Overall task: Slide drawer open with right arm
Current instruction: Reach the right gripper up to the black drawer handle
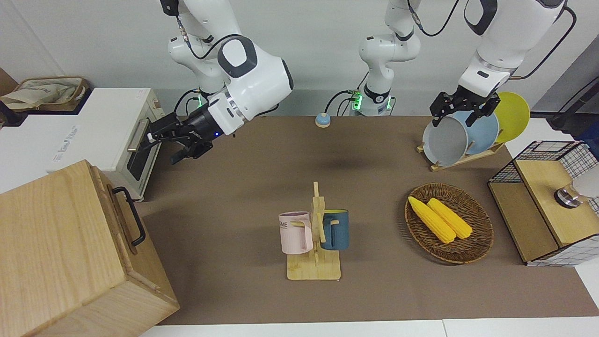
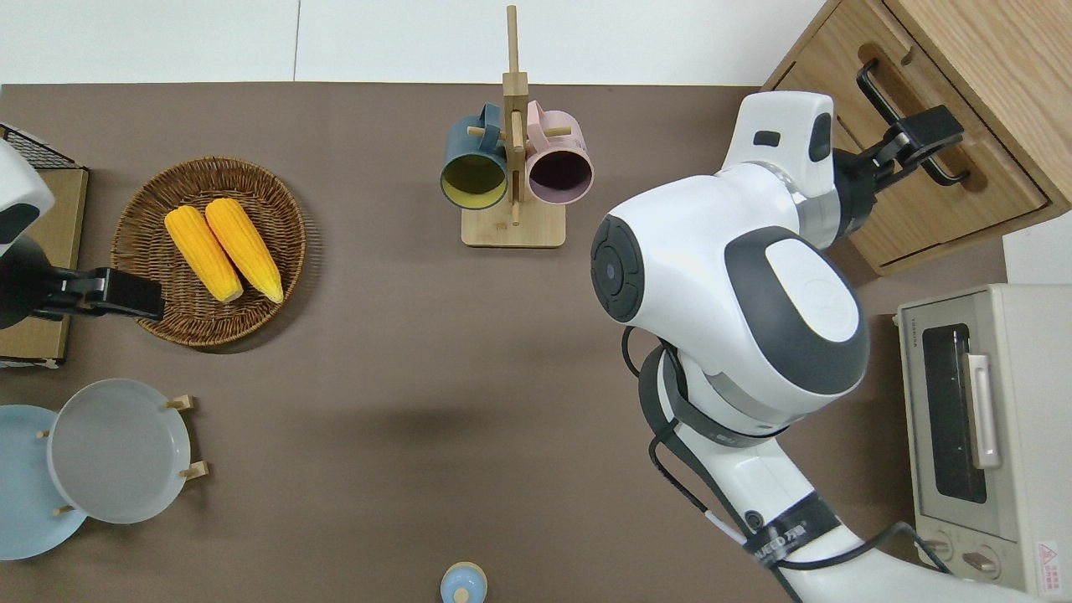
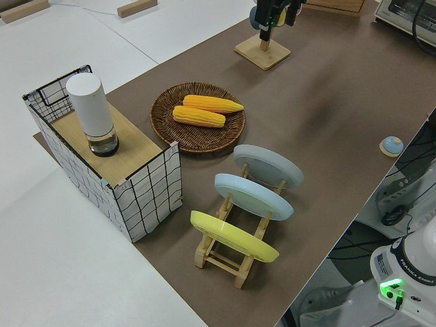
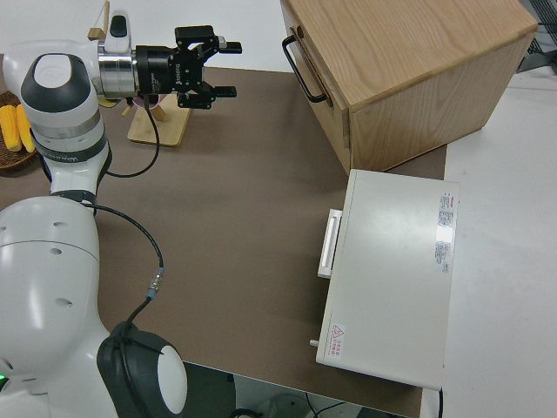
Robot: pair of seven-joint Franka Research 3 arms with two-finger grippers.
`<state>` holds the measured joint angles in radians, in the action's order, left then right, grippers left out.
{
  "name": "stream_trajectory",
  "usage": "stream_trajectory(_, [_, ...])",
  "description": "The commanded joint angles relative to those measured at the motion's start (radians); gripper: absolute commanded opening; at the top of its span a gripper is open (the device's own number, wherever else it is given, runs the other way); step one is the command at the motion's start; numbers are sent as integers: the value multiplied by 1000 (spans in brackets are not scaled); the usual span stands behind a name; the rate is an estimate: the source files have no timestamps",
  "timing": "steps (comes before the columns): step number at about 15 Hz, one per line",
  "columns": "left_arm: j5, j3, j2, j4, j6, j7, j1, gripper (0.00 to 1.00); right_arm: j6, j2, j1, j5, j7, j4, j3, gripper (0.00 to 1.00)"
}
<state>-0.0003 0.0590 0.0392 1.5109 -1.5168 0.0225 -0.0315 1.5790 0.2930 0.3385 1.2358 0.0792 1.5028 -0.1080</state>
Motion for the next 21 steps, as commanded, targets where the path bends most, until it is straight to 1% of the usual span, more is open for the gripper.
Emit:
stream_trajectory(1, [17,7,11,-24,20,8,-5,993,22,43,-4,135,51,25,2,987])
stream_trajectory(4, [17,7,11,-24,20,10,-5,993,41,77,-7,209,164,57,4,987])
stream_trajectory(10, [17,7,11,-26,20,10,-5,993,41,144,-26,309,332,62,8,985])
stream_trajectory(11, [17,7,11,-24,20,10,-5,993,41,152,-27,318,352,62,11,985])
stream_trajectory(13, [17,7,11,-26,20,10,-5,993,49,170,-49,346,387,62,11,985])
stream_trajectory(18, [17,7,11,-24,20,10,-5,993,108,201,-87,402,430,59,11,985])
stream_trajectory(21, [17,7,11,-26,20,10,-5,993,110,224,-96,433,462,60,13,985])
